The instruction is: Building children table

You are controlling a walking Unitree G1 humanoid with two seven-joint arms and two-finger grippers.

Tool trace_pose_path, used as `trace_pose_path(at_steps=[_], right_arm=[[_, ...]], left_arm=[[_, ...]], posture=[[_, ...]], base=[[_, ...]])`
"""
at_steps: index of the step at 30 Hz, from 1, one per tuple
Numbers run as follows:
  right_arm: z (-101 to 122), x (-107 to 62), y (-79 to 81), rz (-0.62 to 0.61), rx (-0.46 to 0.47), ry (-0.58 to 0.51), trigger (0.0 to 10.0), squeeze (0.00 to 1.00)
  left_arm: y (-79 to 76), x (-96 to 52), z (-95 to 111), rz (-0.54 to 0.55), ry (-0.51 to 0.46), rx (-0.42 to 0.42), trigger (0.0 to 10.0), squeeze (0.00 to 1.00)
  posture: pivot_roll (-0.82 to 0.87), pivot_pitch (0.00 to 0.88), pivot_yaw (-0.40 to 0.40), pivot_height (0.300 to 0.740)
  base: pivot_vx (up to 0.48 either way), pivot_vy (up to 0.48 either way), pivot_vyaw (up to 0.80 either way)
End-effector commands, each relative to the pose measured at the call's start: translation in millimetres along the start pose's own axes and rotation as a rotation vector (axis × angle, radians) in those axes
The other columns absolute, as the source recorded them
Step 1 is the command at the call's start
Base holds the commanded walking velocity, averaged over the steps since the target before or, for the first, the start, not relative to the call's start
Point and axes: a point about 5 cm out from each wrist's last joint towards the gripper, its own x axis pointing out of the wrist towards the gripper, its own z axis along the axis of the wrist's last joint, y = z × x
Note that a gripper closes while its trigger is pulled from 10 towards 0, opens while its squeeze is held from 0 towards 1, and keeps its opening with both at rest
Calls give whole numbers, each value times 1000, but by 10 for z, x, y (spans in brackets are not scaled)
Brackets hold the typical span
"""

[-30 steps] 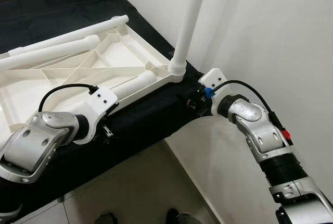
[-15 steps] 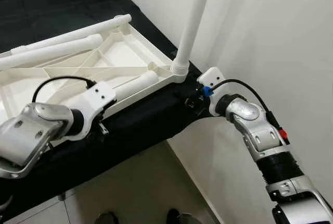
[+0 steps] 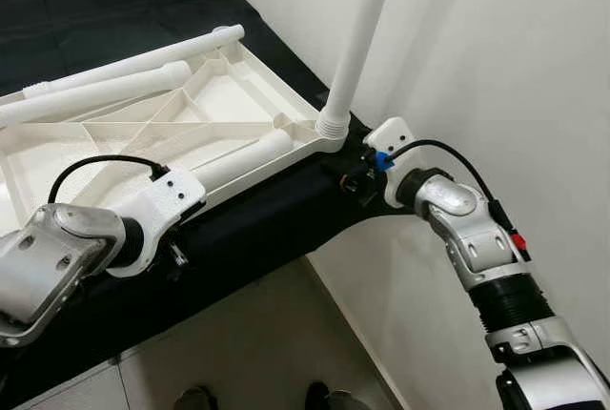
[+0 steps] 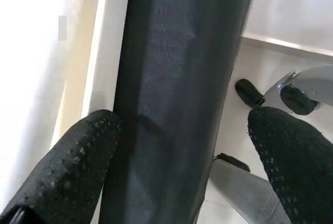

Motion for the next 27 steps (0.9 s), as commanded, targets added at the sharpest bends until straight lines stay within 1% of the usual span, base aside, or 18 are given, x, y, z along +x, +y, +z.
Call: trace_pose_path(at_steps=[1,2,7,11,14,17,22,24,25,27], right_arm=[[3,-7,-25,-3,-1,-4,10000,0],[0,-7,-30,-5,-1,-2,10000,0],[-14,-9,-35,-12,1,-3,10000,0],[-41,-11,-40,-34,6,0,10000,0],[-44,-12,-42,-55,-3,-8,10000,0],[-45,-9,-56,-72,17,-8,10000,0],[-27,-9,-70,-79,10,-15,10000,0],[-2,-4,-73,-76,10,-25,10000,0],[-2,-4,-73,-76,10,-25,10000,0],[12,-2,-74,-75,10,-29,10000,0]], left_arm=[[14,-27,-9,13,28,25,10000,0],[33,-38,-3,17,30,21,10000,0],[90,-103,50,39,32,64,10000,0],[83,-146,116,33,9,68,10000,0],[79,-169,132,42,6,75,10000,0],[66,-189,121,29,11,91,10000,0],[53,-191,37,21,48,69,10000,0],[29,-161,-86,18,88,56,10000,0],[29,-161,-86,18,88,56,10000,0],[14,-146,-152,11,108,40,10000,0]], posture=[[111,258,-80,740],[109,255,-80,740],[114,244,-78,740],[121,228,-75,740],[124,222,-74,740],[124,218,-72,740],[127,215,-72,740],[126,217,-74,740],[126,217,-74,740],[120,220,-75,740]], base=[[0,0,0],[0,0,0],[0,0,0],[0,0,0],[0,0,0],[0,0,0],[0,0,0],[0,0,0],[0,0,0],[0,0,0]])
